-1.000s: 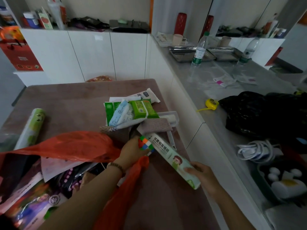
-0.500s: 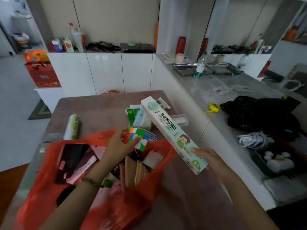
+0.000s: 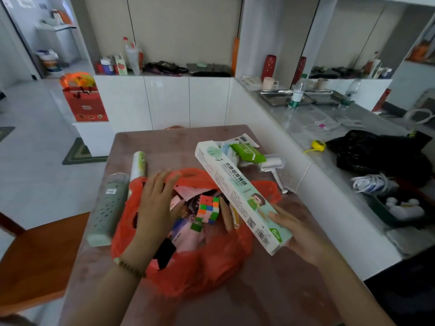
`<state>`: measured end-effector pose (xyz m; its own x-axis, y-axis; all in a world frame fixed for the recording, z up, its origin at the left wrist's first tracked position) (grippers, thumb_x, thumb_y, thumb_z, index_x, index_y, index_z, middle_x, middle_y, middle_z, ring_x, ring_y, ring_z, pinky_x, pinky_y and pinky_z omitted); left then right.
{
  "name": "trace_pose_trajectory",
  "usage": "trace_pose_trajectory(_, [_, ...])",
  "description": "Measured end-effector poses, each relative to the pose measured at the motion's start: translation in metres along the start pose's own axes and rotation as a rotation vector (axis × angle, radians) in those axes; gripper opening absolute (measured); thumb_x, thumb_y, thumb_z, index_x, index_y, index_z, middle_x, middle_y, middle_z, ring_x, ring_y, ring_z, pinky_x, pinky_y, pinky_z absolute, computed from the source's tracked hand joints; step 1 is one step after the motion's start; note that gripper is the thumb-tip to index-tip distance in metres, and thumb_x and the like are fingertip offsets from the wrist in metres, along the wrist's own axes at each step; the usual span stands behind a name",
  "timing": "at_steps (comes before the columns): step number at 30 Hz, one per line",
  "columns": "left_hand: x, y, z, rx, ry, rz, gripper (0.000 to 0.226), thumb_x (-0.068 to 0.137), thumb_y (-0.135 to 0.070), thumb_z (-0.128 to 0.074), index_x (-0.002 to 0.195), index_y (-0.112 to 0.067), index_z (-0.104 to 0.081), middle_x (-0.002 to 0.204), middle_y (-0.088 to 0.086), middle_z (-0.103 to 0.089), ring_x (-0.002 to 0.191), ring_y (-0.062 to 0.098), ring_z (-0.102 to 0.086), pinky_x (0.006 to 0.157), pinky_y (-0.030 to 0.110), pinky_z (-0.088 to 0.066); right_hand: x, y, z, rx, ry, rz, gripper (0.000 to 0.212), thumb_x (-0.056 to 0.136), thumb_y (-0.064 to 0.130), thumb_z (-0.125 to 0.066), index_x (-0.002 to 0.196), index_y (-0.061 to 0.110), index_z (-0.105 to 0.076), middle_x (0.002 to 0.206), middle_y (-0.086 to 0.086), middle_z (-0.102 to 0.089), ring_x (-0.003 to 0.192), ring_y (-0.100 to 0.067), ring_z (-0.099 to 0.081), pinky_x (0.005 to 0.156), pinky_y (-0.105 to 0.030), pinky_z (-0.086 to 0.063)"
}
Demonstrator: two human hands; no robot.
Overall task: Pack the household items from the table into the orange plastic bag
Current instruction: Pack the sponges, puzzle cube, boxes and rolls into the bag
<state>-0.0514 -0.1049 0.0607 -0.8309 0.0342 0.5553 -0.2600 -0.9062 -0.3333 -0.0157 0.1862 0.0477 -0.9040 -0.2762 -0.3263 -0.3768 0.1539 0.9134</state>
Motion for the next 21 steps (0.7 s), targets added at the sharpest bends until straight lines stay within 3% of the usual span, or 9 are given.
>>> trace_pose_trajectory(2, [-0.009,0.011,0.026,0.215,-0.113,-0.049,0.078,0.069,-0.020,-0.078,0.138,-0.012,-0.042,0.141,0.018,-0.043,0.132,0.034,-0.031,0.113,0.041,-0.016,-0.002,-0.002,-0.002,-0.043,0.009,0.017,0.044,0.073,0.017,-0.072,0.115,0.027,-0.062,0.101,-0.006,-0.075,0.079,-0.016,-0.073,0.060,-0.025,-0.057])
trace_pose_trajectory(4, [-0.016,0.036,0.041,0.259,-0.093,0.165,0.079,0.069,-0.018,-0.078,0.138,-0.008,-0.040,0.137,0.025,-0.044,0.128,0.043,-0.038,0.108,0.047,-0.027,-0.004,0.005,-0.004,-0.130,0.016,0.061,0.067,0.050,0.031,-0.090,0.112,0.024,-0.065,0.100,-0.005,-0.075,0.079,-0.018,-0.073,0.061,-0.025,-0.058])
trace_pose_trajectory(6, [-0.019,0.066,0.046,0.045,0.031,0.466,0.053,0.081,-0.020,-0.069,0.126,-0.001,-0.048,0.116,0.027,-0.059,0.108,0.044,-0.055,0.085,0.044,-0.043,-0.004,0.017,-0.005,-0.259,-0.002,0.105,0.080,0.030,0.044,-0.094,0.103,0.022,-0.069,0.095,-0.003,-0.076,0.076,-0.017,-0.072,0.060,-0.023,-0.057])
trace_pose_trajectory(8, [-0.022,0.089,0.043,-0.213,0.096,0.609,0.030,0.091,-0.028,-0.055,0.101,0.000,-0.061,0.085,0.021,-0.066,0.086,0.041,-0.064,0.071,0.035,-0.043,0.001,0.031,-0.005,-0.397,0.013,0.120,0.073,0.032,0.043,-0.093,0.099,0.023,-0.072,0.097,-0.001,-0.076,0.079,-0.015,-0.072,0.061,-0.020,-0.055])
trace_pose_trajectory(10, [-0.023,0.099,0.046,-0.351,0.108,0.672,0.040,0.096,-0.034,-0.045,0.071,-0.007,-0.060,0.058,0.011,-0.057,0.062,0.034,-0.060,0.065,0.041,-0.051,0.009,0.042,-0.010,-0.530,0.060,0.086,0.052,0.049,0.028,-0.091,0.098,0.023,-0.074,0.101,0.003,-0.075,0.086,-0.011,-0.071,0.066,-0.016,-0.053])
trace_pose_trajectory(13, [-0.025,0.098,0.048,-0.410,0.081,0.654,0.050,0.100,-0.034,-0.034,0.058,-0.013,-0.052,0.049,0.006,-0.052,0.049,0.026,-0.050,0.062,0.047,-0.050,0.036,0.044,-0.027,-0.770,0.112,0.079,0.037,0.064,0.009,-0.084,0.099,0.019,-0.075,0.099,0.007,-0.075,0.090,-0.001,-0.068,0.073,-0.011,-0.049])
trace_pose_trajectory(16, [-0.023,0.091,0.046,-0.420,0.070,0.607,0.043,0.100,-0.032,-0.034,0.062,-0.023,-0.051,0.055,0.004,-0.054,0.054,0.025,-0.052,0.057,0.039,-0.045,0.078,0.035,-0.056,-0.944,0.128,0.211,0.034,0.065,0.007,-0.083,0.098,0.015,-0.074,0.096,0.012,-0.071,0.083,0.009,-0.064,0.074,-0.007,-0.045])
trace_pose_trajectory(19, [-0.020,0.075,0.042,-0.516,0.081,0.591,0.033,0.100,-0.024,-0.037,0.085,-0.011,-0.063,0.063,0.006,-0.057,0.053,0.015,-0.047,0.049,0.021,-0.037,0.121,0.019,-0.067,-0.980,0.045,0.365,0.034,0.066,0.006,-0.082,0.097,0.017,-0.074,0.101,-0.001,-0.069,0.095,-0.011,-0.065,0.087,-0.029,-0.052])
trace_pose_trajectory(21, [-0.020,0.069,0.041,-0.438,0.087,0.580,0.029,0.100,-0.026,-0.039,0.098,-0.008,-0.062,0.078,0.012,-0.063,0.063,0.018,-0.053,0.053,0.023,-0.037,0.137,0.006,-0.068,-0.954,0.041,0.330,0.034,0.069,0.004,-0.079,0.101,0.013,-0.073,0.107,-0.006,-0.066,0.100,-0.022,-0.063,0.092,-0.036,-0.051])
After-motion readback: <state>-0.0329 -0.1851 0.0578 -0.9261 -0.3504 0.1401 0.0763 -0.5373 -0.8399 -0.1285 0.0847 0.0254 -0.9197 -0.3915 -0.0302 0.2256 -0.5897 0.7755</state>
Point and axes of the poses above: each hand's wrist, its own x-axis towards the middle knuckle, its own z-axis out of the back of the hand, y = z × x, the point moved 4 cm from there along x, towards the middle knuckle
